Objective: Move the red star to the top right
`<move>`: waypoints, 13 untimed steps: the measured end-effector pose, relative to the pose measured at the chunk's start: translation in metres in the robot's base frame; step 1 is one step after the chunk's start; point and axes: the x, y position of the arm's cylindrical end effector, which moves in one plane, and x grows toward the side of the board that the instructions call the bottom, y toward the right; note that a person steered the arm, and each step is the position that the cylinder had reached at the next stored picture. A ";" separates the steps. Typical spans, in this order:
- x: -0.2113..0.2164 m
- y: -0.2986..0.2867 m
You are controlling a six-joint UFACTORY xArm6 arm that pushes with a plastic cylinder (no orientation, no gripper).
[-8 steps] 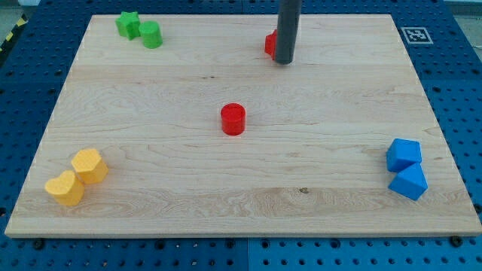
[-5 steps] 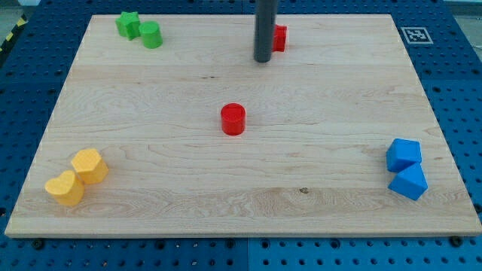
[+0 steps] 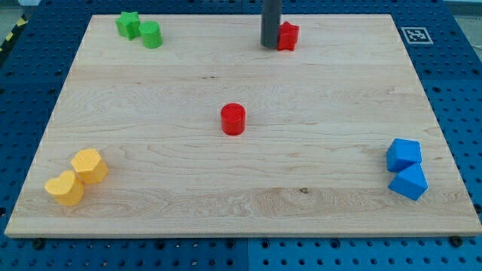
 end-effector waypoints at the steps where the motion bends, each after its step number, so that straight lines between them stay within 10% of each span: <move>1: 0.000 0.033; 13: -0.061 0.149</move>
